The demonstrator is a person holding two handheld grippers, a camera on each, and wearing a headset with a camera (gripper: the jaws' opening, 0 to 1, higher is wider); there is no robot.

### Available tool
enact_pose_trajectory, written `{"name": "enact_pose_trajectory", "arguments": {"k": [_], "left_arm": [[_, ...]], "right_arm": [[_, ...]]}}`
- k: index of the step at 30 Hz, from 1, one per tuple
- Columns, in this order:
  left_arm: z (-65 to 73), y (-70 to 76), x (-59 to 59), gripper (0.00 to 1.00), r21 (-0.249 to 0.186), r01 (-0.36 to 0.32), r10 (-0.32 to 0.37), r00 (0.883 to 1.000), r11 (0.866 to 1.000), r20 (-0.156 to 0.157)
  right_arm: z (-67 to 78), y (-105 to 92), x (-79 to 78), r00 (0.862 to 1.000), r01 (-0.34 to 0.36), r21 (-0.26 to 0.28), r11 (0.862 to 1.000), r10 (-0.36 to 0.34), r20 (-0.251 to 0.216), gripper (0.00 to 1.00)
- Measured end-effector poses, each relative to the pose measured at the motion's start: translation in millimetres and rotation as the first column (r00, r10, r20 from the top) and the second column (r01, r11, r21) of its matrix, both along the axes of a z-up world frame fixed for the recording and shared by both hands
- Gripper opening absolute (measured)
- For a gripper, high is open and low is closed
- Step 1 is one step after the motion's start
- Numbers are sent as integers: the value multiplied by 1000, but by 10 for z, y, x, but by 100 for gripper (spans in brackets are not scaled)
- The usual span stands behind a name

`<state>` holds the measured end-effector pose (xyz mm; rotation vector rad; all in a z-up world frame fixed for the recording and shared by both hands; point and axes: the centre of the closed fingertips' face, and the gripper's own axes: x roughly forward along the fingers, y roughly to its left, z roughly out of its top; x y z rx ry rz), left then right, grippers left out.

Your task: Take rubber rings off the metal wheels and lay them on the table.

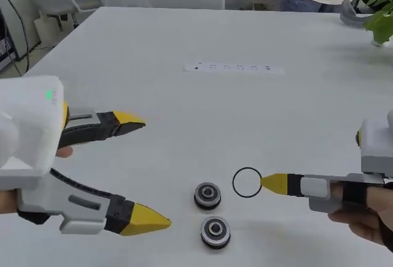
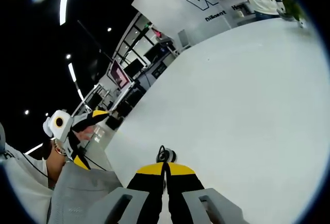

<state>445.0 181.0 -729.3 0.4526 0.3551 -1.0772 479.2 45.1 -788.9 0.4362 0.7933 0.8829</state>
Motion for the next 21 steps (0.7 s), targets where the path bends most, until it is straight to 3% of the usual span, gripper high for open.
{"name": "enact_pose_trajectory", "arguments": {"k": [3,5,9,16,21], "left_arm": [[-11,112,-10,85,-1,-40,40,999,999,-3],[-14,186,-24,87,-10,-75,75,997,997,-23],[22,295,-40,89,-37,-127,126,992,991,-16],[7,537,-85,89,-61,-225,223,974,973,-31],[-22,628,-127,89,-75,-269,266,963,960,-46]], "right_arm": [[3,3,-3,1000,-4,-3,1000,4,3,0],[6,10,-7,1000,-9,-7,1000,9,6,0],[6,17,-11,1000,-15,-12,1000,15,9,0],[24,25,-10,1000,-17,-7,1000,17,12,0],[38,38,-15,1000,-24,-6,1000,24,15,0]]}}
